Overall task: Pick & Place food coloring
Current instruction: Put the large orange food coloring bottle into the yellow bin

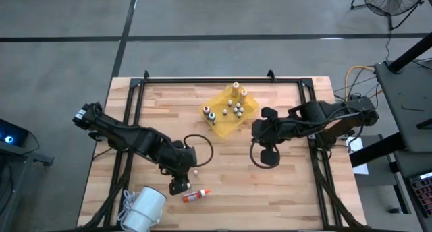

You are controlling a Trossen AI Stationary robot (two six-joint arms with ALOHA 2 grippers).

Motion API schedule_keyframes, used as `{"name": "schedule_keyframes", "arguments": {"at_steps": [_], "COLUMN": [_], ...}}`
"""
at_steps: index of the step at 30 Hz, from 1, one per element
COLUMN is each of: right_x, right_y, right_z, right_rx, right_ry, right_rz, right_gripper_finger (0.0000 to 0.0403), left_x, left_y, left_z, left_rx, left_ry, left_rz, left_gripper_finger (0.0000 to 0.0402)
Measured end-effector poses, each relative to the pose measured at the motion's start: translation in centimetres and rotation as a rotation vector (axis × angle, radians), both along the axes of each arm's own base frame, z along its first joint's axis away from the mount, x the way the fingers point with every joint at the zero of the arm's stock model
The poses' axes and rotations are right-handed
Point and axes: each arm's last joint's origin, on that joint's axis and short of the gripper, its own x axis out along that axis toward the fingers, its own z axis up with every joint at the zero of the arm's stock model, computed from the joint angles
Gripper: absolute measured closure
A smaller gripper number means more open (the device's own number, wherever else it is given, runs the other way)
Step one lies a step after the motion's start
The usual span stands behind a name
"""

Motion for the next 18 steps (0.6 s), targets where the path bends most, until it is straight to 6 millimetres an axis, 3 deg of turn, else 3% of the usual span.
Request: {"name": "schedule_keyframes", "arguments": {"at_steps": [8,18], "right_x": [0.1,0.1], "right_y": [0.0,0.0], "right_z": [0.1,0.1], "right_rx": [-0.007,-0.009], "right_ry": [-0.018,-0.017], "right_rz": [0.017,0.020], "right_gripper_finger": [0.0394,0.0394], "left_x": [1.3,3.1], "left_y": [-2.7,-5.8], "left_z": [-2.1,-6.1], "left_rx": [-0.017,-0.023], "left_ry": [0.050,0.174], "left_rz": [0.003,0.044], "left_gripper_finger": [0.0205,0.0205]}}
